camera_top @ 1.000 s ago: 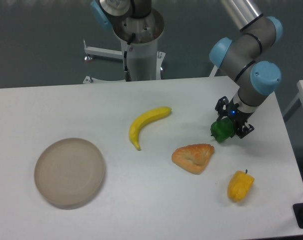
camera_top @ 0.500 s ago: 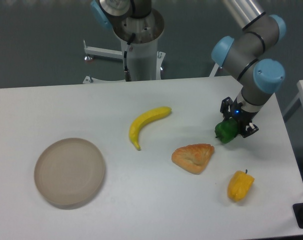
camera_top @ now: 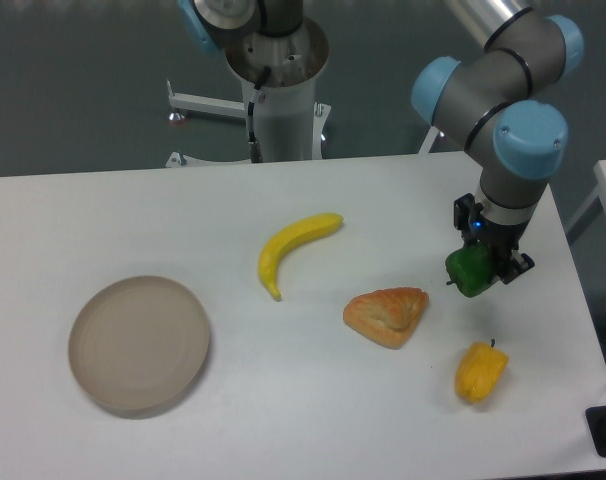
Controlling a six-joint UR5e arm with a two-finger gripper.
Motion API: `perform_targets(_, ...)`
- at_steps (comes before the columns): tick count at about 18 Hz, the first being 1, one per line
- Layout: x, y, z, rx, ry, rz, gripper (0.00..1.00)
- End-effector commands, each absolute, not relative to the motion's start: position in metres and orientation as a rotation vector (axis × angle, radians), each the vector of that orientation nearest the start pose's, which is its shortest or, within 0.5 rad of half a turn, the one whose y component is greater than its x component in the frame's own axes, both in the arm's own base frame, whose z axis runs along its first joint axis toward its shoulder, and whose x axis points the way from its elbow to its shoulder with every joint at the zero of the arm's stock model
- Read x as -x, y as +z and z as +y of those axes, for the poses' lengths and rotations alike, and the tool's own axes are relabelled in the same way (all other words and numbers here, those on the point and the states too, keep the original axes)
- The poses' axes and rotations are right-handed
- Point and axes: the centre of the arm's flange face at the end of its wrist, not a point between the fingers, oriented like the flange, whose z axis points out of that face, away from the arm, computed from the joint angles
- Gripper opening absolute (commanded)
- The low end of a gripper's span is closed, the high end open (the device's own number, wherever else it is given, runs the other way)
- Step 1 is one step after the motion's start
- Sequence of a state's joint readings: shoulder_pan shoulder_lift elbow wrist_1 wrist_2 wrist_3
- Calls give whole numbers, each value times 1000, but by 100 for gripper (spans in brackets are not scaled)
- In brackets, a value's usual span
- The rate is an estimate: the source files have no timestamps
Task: Pick up the green pepper from the table
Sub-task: 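Lift the green pepper up off the table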
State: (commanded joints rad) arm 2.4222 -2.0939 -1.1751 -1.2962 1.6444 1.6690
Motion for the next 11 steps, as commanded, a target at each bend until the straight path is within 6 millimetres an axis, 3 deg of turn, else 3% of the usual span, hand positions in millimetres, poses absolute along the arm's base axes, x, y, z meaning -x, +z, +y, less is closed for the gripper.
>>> perform_targets(4,448,402,578,2880,282,1269,40)
perform_targets(11,447,406,582,2873,290,1248,40)
